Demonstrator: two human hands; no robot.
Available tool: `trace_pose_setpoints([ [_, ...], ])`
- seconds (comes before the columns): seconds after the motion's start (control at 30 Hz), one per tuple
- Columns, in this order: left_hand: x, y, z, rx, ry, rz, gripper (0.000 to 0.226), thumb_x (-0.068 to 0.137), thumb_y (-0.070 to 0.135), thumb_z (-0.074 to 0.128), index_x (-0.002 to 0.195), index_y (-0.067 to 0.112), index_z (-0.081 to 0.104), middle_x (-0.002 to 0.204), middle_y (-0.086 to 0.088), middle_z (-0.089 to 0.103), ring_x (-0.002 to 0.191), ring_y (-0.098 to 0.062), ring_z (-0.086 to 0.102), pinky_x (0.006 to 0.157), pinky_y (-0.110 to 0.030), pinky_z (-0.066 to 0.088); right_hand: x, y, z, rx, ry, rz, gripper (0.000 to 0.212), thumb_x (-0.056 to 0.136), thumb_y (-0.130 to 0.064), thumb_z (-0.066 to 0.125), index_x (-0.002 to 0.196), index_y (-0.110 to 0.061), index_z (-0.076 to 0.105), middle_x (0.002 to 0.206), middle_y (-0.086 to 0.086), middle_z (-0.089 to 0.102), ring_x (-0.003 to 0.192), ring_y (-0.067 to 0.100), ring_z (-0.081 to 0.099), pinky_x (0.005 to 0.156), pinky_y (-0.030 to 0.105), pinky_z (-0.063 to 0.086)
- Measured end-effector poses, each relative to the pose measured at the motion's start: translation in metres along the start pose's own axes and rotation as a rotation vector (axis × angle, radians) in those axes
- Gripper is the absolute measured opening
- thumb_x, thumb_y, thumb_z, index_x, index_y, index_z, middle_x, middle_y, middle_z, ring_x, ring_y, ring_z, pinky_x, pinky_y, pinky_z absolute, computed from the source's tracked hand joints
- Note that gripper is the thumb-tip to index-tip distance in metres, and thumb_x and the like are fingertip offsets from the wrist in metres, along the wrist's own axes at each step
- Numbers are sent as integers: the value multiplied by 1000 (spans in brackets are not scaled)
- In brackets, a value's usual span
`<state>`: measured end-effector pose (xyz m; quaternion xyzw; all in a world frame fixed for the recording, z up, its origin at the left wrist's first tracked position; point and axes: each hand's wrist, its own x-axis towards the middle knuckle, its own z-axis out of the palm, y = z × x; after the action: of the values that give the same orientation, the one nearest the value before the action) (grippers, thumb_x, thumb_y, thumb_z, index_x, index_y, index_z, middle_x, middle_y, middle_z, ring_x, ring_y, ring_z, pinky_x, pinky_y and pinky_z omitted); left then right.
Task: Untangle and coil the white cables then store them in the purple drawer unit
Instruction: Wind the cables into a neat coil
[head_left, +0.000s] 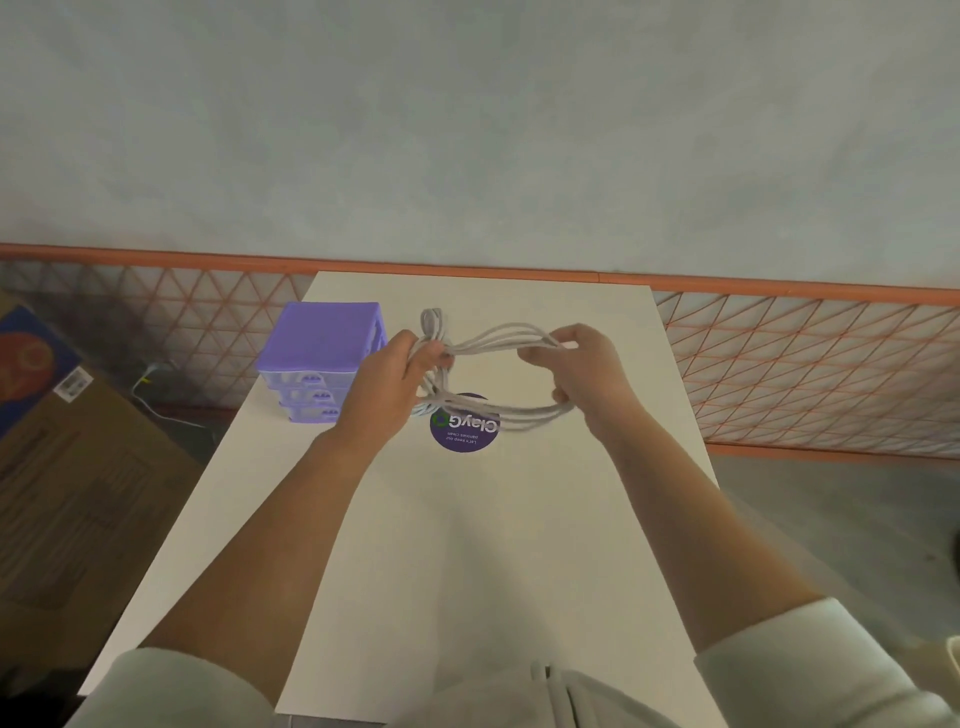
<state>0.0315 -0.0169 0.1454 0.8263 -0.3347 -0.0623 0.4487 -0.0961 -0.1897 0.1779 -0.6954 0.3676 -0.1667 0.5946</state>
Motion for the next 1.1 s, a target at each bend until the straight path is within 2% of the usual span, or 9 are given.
trace_pose_setpoints([
  [0.17, -7, -15, -3, 65, 8, -12, 48, 89, 65, 33, 87, 23, 56, 82, 37, 66, 70, -13, 60, 68, -46, 56, -1, 10, -1, -288, 63, -230, 17, 85, -15, 69, 97, -18, 56, 60, -4, 49, 52, 12, 44, 44, 19, 35],
  [0.33, -8, -9, 2, -79, 78, -115, 35, 102, 38, 40, 100, 10, 62, 74, 31, 64, 71, 8, 58, 51, -11, 47, 3, 29, 2, -503, -17, -221, 11, 87, -32, 66, 87, -22, 61, 64, -5, 57, 54, 17, 49, 49, 24, 36],
  [0.43, -9, -8, 8, -246, 157, -240, 31, 103, 42, 38, 88, 23, 58, 81, 17, 68, 61, 1, 60, 59, -22, 52, 3, 38, 0, -637, -120, -203, 12, 88, -37, 63, 85, -25, 60, 67, -7, 57, 60, 17, 52, 52, 26, 38],
  [0.5, -8, -6, 12, -385, 149, -296, 31, 103, 44, 36, 88, 27, 58, 86, 9, 71, 68, -2, 65, 59, -25, 53, 4, 47, 2, -685, -203, -168, 19, 87, -38, 63, 78, -23, 59, 65, -7, 54, 65, 18, 52, 58, 29, 40],
  [0.67, -9, 8, 20, -433, 63, -312, 42, 103, 44, 33, 106, 14, 63, 95, 6, 72, 77, 4, 68, 53, -14, 51, -9, 45, 12, -414, -579, 22, 47, 81, -52, 71, 97, -7, 66, 64, 7, 67, 51, 20, 62, 57, 26, 52],
  [0.8, -14, 14, 30, -299, 23, -295, 40, 102, 49, 32, 98, 21, 61, 90, 9, 67, 73, -6, 64, 58, -10, 44, -15, 26, 25, -147, -517, 51, 68, 88, -68, 49, 98, -3, 65, 65, 10, 65, 55, 24, 63, 56, 29, 55],
  [0.93, -16, 13, 32, -315, 42, -303, 42, 102, 49, 33, 95, 19, 62, 79, 14, 69, 73, -6, 66, 63, -15, 46, -15, 22, 30, -329, -441, -56, 47, 99, -53, 42, 77, -12, 50, 53, 1, 47, 38, 13, 41, 46, 28, 41],
  [1.0, -17, 11, 32, -372, 37, -305, 43, 103, 43, 33, 99, 13, 64, 70, 17, 72, 66, 5, 66, 56, -8, 46, -14, 21, 29, -348, -421, -84, 37, 101, -44, 45, 75, -17, 49, 50, -2, 48, 32, 9, 40, 44, 26, 38],
  [1.1, -15, 7, 35, -398, 47, -289, 51, 103, 45, 35, 97, 6, 67, 77, 4, 75, 75, -2, 70, 65, -21, 54, -13, 21, 31, -309, -403, -70, 31, 102, -34, 46, 80, -13, 53, 60, 2, 56, 37, 8, 48, 47, 26, 44],
])
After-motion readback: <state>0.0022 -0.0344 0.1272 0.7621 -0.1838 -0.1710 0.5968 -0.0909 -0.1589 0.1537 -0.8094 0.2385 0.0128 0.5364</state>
